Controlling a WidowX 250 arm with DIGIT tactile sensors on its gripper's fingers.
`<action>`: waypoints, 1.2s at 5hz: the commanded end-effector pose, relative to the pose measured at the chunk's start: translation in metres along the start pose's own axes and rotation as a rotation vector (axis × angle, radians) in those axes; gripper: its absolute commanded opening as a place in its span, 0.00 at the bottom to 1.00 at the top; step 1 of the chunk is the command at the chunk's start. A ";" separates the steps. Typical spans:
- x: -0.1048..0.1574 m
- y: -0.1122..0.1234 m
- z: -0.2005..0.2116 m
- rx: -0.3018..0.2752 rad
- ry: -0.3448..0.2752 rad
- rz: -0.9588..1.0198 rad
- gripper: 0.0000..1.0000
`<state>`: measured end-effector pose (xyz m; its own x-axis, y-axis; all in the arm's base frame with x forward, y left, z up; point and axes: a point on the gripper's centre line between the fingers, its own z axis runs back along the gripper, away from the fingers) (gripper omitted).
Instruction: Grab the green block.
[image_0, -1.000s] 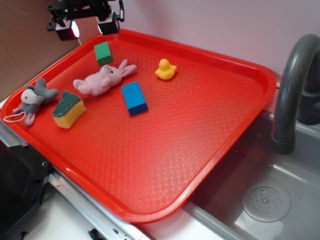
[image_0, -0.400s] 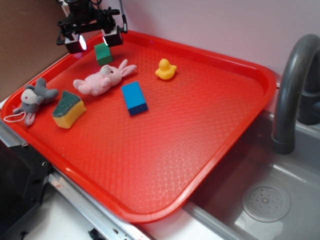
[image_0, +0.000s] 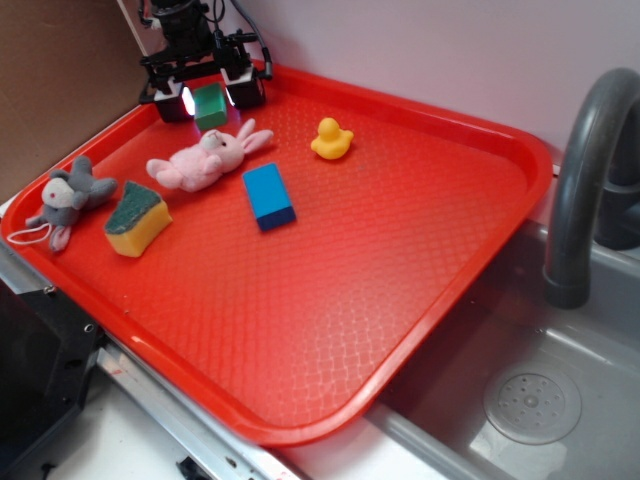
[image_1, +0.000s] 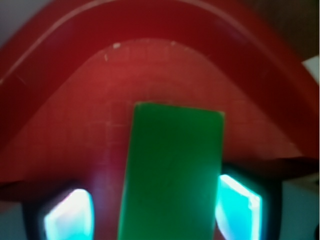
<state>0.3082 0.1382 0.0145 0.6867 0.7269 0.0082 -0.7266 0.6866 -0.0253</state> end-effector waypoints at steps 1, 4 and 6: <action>0.002 0.013 0.017 -0.005 0.018 -0.132 0.00; -0.080 -0.001 0.138 0.193 0.083 -0.685 0.00; -0.133 -0.024 0.176 0.126 0.099 -0.965 0.00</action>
<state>0.2349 0.0096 0.1731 0.9771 -0.1364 -0.1633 0.1456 0.9883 0.0454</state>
